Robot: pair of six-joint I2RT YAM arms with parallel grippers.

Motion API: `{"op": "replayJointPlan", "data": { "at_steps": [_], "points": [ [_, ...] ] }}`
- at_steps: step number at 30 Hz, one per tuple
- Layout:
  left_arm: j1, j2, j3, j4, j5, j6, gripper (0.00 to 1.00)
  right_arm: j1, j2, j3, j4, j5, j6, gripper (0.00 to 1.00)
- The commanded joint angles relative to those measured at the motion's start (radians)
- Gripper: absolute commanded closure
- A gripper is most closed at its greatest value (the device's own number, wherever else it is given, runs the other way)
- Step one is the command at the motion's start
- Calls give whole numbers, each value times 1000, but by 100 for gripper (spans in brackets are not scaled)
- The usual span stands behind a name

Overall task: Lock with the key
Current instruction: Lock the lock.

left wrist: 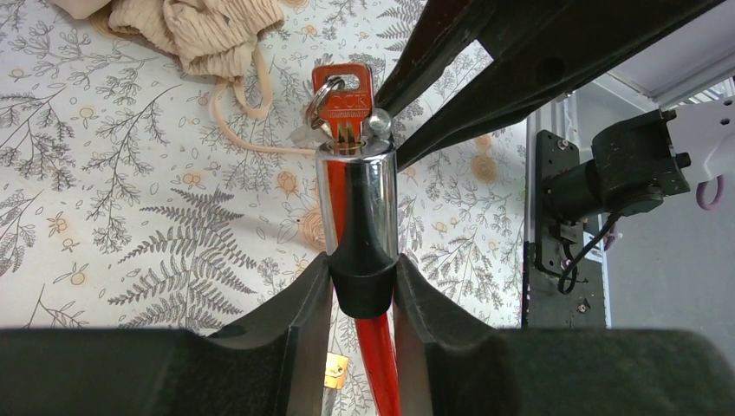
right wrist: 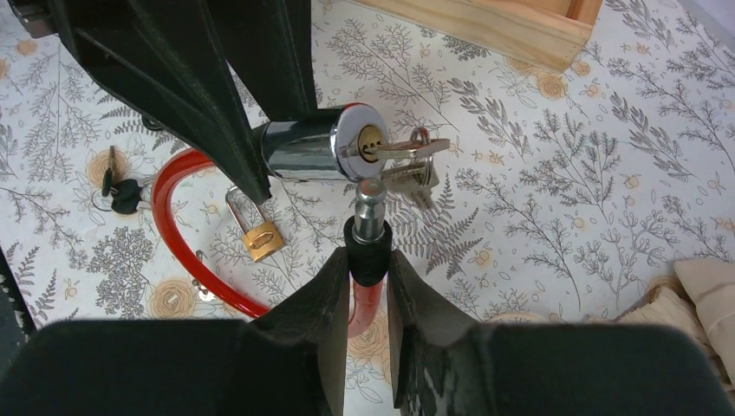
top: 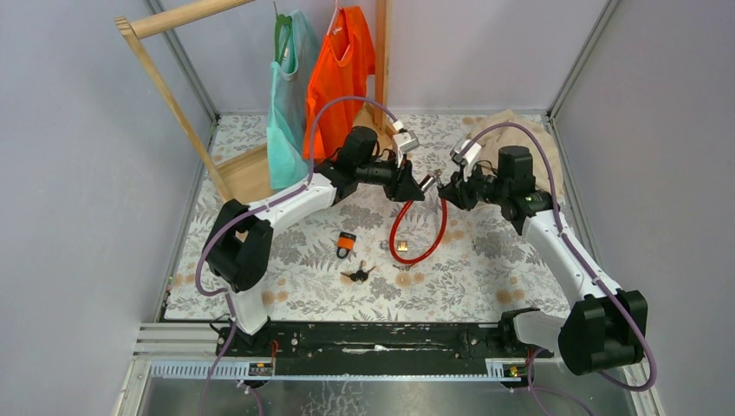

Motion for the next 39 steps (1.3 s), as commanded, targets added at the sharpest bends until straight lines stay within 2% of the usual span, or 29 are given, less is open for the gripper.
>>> {"op": "replayJointPlan", "data": {
  "at_steps": [1, 18, 39],
  "points": [
    [-6, -13, -2, 67, -2, 26, 100, 54, -26, 19, -6, -5, -25, 100],
    [25, -18, -51, 235, 120, -109, 100, 94, 7, 74, -95, 7, -70, 100],
    [-9, -15, -11, 72, -24, 50, 100, 126, 43, 89, -110, 26, -59, 100]
  ]
}}
